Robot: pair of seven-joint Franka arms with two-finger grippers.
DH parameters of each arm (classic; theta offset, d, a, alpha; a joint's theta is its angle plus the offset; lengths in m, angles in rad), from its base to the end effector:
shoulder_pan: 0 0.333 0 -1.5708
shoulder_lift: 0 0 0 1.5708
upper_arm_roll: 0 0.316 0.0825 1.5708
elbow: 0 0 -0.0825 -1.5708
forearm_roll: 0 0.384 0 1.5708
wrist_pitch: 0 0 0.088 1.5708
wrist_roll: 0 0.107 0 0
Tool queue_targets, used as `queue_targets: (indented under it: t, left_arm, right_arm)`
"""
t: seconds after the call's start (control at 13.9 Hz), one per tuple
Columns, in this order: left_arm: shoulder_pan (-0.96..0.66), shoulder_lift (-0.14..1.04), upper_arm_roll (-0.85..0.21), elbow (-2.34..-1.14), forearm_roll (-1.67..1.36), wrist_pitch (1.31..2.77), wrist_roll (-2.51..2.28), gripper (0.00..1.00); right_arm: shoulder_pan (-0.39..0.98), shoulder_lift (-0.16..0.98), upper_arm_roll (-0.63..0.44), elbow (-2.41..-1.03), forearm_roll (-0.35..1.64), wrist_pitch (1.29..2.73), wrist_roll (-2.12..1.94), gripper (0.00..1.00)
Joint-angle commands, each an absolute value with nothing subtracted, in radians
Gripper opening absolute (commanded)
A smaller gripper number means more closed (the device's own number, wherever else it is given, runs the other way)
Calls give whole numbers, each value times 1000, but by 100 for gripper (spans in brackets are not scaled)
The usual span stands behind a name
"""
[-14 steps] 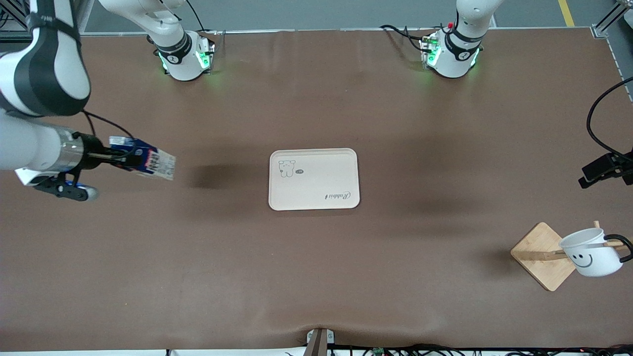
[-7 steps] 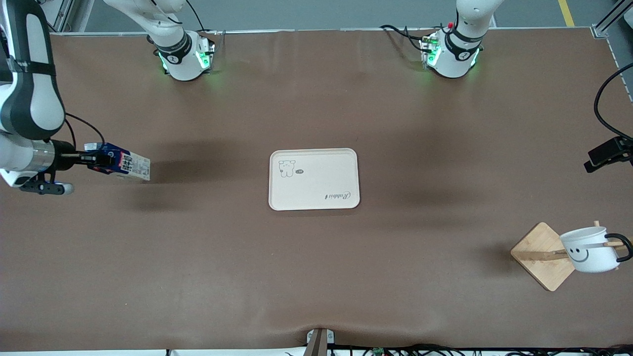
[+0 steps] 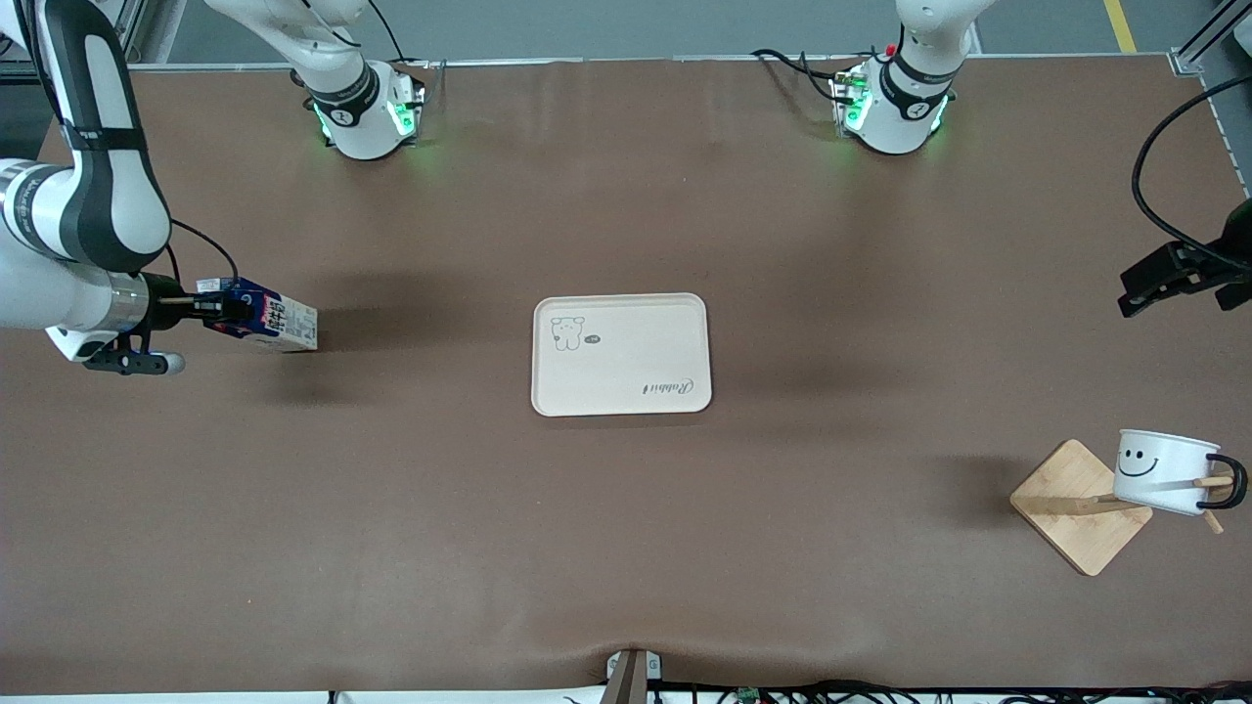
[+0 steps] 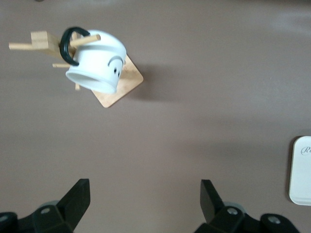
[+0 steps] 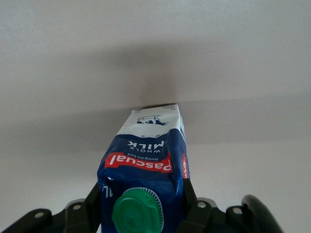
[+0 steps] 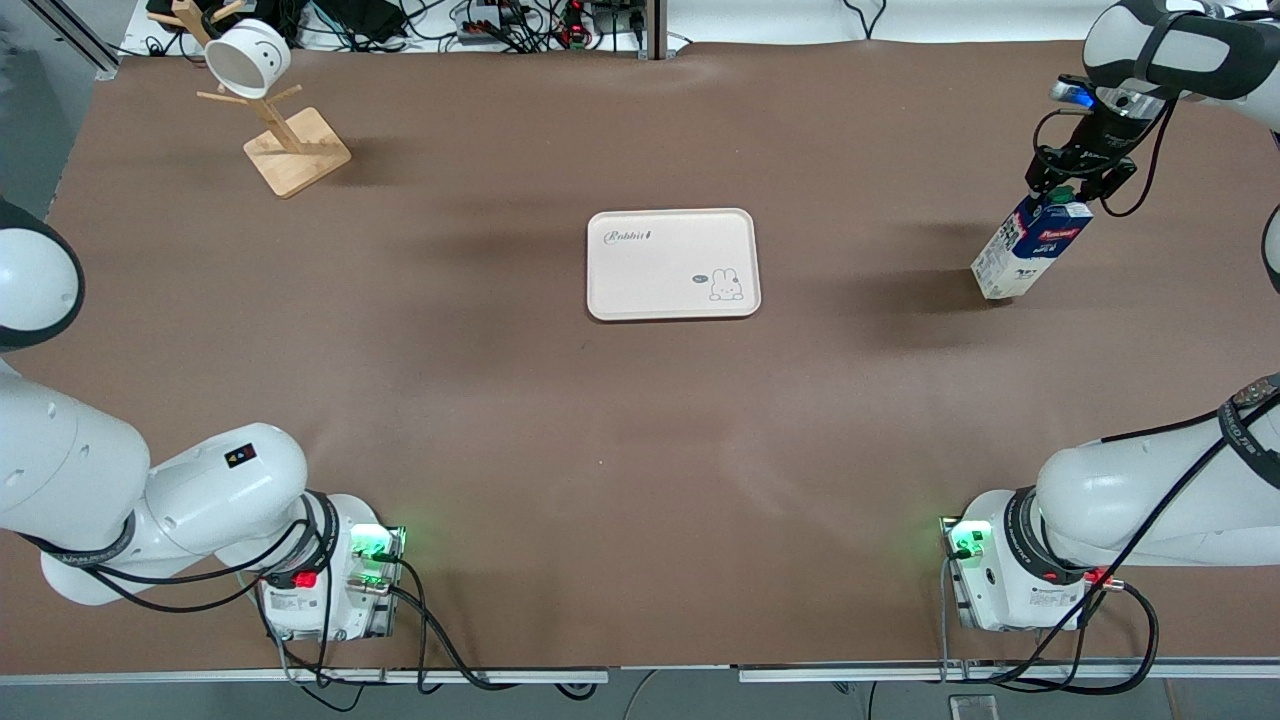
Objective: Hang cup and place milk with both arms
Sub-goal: 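Set the carton on the table and open the right gripper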
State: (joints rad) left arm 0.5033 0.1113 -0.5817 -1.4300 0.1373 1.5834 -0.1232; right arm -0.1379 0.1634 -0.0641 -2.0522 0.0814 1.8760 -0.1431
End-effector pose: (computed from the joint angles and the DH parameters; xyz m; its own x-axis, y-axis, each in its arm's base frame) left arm 0.5862 -0.0111 0.6387 0.9964 0.0494 0.0690 0.0541 -0.9962 -0.0680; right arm 0.5272 -0.1012 0.3366 0.9437 -0.0755 -0.3221 -0.1137 -0.9883 -0.1016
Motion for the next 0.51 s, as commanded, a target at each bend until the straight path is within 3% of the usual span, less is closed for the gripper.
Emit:
queue_targets:
  t: [0.0,0.07,0.14,0.43]
  left_arm:
    - [340,54,-415,-1469,115,1555,-130,100]
    - [249,40,-309,-1485,106,1557,-124,100]
    - [188,32,-229,-1492,88,1557,-115,100]
    - [54,-30,-92,-1578,52,1562,-92,100]
  right_arm:
    - [-146,132,-55,-2095,89,1904,-150,20]
    - [-147,133,-57,-2094,92,1905,-150,49]
    - [-147,135,-57,-2092,92,1905,-149,99]
    - [-146,135,-55,-2068,92,1884,-147,100]
